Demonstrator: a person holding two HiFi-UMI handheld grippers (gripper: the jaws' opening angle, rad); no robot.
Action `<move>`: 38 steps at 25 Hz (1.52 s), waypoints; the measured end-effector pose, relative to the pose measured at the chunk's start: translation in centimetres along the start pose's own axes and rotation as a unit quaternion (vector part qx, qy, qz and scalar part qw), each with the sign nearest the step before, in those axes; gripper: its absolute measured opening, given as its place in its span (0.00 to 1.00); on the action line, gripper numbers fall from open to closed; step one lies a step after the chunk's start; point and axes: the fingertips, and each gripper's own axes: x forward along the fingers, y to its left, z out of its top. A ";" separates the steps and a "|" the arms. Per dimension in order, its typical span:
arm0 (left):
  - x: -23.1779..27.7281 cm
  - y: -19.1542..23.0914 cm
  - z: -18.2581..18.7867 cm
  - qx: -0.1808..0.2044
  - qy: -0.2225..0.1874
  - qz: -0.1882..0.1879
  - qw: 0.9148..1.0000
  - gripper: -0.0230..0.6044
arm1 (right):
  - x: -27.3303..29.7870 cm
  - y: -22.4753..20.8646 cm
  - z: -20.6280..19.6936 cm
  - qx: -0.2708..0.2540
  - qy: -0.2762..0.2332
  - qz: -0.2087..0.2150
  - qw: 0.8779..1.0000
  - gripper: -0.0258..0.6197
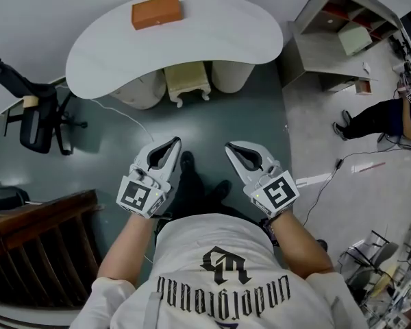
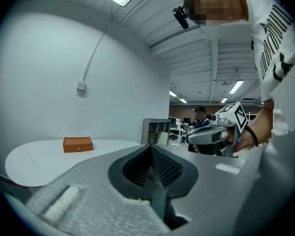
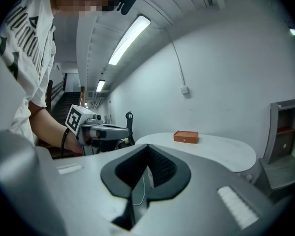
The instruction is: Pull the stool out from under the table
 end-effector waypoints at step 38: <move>19.9 28.6 -44.3 0.001 0.112 0.050 0.993 0.40 | 30.4 -21.1 -39.0 -0.016 0.103 -0.047 0.993 0.39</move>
